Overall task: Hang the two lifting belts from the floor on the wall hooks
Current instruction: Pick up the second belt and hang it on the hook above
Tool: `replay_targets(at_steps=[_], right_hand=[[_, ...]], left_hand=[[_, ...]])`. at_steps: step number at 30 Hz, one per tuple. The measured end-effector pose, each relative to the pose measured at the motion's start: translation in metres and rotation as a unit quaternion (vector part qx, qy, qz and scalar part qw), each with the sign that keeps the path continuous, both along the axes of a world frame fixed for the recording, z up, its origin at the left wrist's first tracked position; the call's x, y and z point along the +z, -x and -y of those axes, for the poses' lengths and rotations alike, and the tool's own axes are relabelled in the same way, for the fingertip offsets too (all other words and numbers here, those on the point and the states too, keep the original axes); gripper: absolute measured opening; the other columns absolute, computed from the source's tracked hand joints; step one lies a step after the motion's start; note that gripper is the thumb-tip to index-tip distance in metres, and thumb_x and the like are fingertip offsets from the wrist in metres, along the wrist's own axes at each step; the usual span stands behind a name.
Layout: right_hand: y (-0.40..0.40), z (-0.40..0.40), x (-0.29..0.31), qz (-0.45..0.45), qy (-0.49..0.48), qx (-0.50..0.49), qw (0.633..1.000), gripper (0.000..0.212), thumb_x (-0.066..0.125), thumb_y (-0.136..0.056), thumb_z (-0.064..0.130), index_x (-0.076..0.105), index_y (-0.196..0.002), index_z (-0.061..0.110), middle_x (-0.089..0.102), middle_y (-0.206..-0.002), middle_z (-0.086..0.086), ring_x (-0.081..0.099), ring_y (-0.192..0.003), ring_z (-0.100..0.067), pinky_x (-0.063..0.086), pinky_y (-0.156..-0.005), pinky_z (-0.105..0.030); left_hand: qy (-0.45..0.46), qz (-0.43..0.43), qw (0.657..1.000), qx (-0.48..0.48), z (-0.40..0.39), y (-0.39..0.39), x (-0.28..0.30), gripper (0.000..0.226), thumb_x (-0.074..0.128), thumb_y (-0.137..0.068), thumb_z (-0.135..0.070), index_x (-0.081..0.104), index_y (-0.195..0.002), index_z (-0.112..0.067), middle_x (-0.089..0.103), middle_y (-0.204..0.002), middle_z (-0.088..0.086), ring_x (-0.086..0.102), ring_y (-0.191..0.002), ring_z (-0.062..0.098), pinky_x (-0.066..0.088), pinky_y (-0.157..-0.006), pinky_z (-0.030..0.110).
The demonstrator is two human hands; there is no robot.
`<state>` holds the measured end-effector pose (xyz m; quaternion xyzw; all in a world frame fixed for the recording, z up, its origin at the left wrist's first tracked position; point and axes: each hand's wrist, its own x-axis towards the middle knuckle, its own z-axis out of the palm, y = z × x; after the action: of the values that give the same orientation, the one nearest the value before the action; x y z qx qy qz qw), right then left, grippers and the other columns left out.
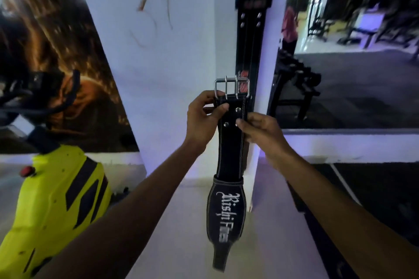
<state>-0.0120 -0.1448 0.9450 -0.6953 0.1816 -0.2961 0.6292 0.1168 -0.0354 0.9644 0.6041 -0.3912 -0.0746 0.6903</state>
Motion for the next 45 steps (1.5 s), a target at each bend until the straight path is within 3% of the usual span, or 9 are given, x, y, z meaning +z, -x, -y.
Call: replay_targets(at_steps=[4,7,10,14,17,28,36,41,45], right_hand=[[0.008,0.009,0.081,0.106,0.024,-0.071,0.992,0.054,0.074,-0.076,0.046,0.061,-0.089,-0.005,0.060,-0.082,-0.016,0.055,-0.077,-0.022,0.046,-0.072,-0.039],[0.019,0.014,0.121,0.159,0.025,-0.068,0.985,0.041,0.074,-0.077,0.042,0.068,-0.094,0.006,0.066,-0.083,-0.019,0.056,-0.080,-0.025,0.044,-0.071,-0.044],[0.034,0.015,0.137,0.172,0.073,-0.032,0.982,0.013,0.073,-0.087,0.018,0.070,-0.100,0.016,0.077,-0.085,0.003,0.069,-0.079,-0.014,0.056,-0.070,-0.029],[0.049,0.022,0.137,0.176,0.115,-0.002,0.978,0.031,0.073,-0.086,0.011,0.066,-0.116,0.007,0.076,-0.105,0.001,0.073,-0.097,-0.008,0.057,-0.082,-0.019],[0.056,0.029,0.139,0.181,0.122,0.004,0.976,0.024,0.069,-0.089,0.011,0.066,-0.111,0.022,0.075,-0.103,0.011,0.070,-0.099,0.000,0.054,-0.085,-0.015],[0.061,0.057,0.099,0.198,0.138,-0.059,0.969,0.038,0.080,-0.080,0.011,0.061,-0.111,0.014,0.075,-0.101,-0.003,0.071,-0.097,-0.018,0.057,-0.086,-0.032],[0.072,0.059,0.037,0.128,0.080,-0.064,0.986,0.056,0.080,-0.059,0.056,0.073,-0.094,0.013,0.079,-0.088,-0.002,0.074,-0.081,-0.013,0.056,-0.075,-0.029],[0.071,0.071,-0.012,0.017,0.084,-0.003,0.996,0.073,0.087,-0.046,0.066,0.075,-0.093,0.011,0.079,-0.091,-0.011,0.073,-0.084,-0.018,0.056,-0.084,-0.054],[0.068,0.074,0.011,-0.014,0.098,0.006,0.995,0.062,0.089,-0.055,0.053,0.074,-0.096,0.009,0.079,-0.093,-0.006,0.074,-0.089,-0.021,0.060,-0.087,-0.040]], left_hand=[[0.062,0.013,0.998,-0.004,0.019,0.024,0.075,0.027,0.074,-0.086,-0.001,0.072,-0.107,-0.018,0.075,-0.096,0.003,0.071,-0.077,0.012,0.059,-0.071,0.030],[0.115,0.041,0.993,0.006,0.032,0.041,0.133,0.026,0.074,-0.087,0.000,0.073,-0.108,-0.016,0.075,-0.093,0.001,0.071,-0.074,0.005,0.057,-0.070,0.023],[0.153,0.059,0.986,0.016,0.041,0.053,0.183,0.026,0.072,-0.089,-0.001,0.072,-0.114,-0.008,0.075,-0.095,0.005,0.071,-0.075,0.003,0.057,-0.072,0.021],[0.186,0.090,0.978,0.029,0.050,0.060,0.237,0.024,0.068,-0.093,-0.004,0.071,-0.116,-0.009,0.074,-0.094,0.007,0.069,-0.067,0.001,0.057,-0.074,0.023],[0.200,0.075,0.977,0.024,0.053,0.062,0.266,0.024,0.067,-0.093,-0.004,0.070,-0.117,-0.007,0.073,-0.096,0.010,0.067,-0.069,0.008,0.057,-0.075,0.029],[0.197,0.032,0.979,0.030,0.073,0.067,0.296,0.031,0.073,-0.084,-0.013,0.073,-0.113,-0.004,0.072,-0.097,0.015,0.066,-0.070,0.019,0.058,-0.090,0.056],[0.198,0.006,0.980,0.037,0.096,0.066,0.303,0.030,0.075,-0.080,-0.011,0.073,-0.110,-0.005,0.073,-0.096,0.018,0.065,-0.070,0.022,0.059,-0.079,0.043],[0.199,0.027,0.978,0.052,0.103,0.068,0.304,0.026,0.075,-0.085,-0.006,0.074,-0.111,-0.009,0.074,-0.099,0.015,0.067,-0.076,0.019,0.060,-0.082,0.035],[0.202,0.070,0.975,0.060,0.101,0.070,0.316,0.025,0.075,-0.087,-0.008,0.073,-0.112,-0.011,0.075,-0.103,0.015,0.069,-0.081,0.019,0.061,-0.082,0.032]])
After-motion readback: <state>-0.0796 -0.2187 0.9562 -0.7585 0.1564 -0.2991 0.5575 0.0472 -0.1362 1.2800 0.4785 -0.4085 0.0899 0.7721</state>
